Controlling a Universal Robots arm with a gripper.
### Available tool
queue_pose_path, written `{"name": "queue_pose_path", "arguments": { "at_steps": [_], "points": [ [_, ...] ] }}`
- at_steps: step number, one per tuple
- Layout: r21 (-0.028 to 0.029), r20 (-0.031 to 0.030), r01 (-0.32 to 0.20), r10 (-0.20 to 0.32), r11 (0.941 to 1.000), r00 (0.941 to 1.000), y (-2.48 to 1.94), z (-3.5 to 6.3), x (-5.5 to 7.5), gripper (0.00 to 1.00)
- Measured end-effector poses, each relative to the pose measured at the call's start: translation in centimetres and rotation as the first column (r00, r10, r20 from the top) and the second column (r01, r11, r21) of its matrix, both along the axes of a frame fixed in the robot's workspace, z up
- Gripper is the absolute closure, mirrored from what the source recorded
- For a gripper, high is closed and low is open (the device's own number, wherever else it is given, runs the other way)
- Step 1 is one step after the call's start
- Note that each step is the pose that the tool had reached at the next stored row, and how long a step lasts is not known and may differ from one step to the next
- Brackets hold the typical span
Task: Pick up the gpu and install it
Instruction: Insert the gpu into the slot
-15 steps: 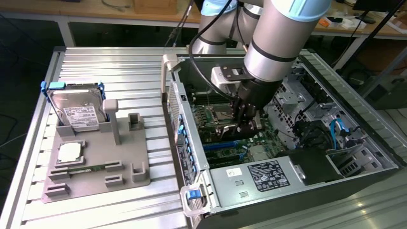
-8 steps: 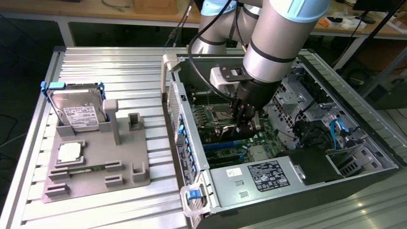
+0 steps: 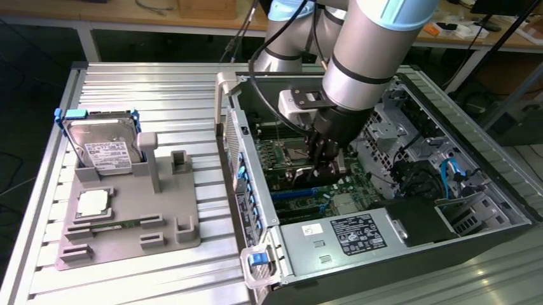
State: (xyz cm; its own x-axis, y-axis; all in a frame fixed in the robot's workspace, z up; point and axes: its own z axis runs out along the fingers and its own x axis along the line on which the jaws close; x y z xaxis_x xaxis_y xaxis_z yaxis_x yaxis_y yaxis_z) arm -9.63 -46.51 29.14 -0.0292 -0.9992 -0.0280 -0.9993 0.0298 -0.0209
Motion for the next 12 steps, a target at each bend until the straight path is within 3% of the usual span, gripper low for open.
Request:
{"name": "queue_pose_path", "arguments": {
  "at_steps": [7, 12],
  "points": [
    [0.0002, -0.0017, 0.002, -0.002, 1.0000, 1.0000, 0.00, -0.11, -0.15, 0.73],
    [-0.0001, -0.0083, 0.003, -0.003, 1.0000, 1.0000, 0.00, -0.54, -0.15, 0.73]
  ]
}}
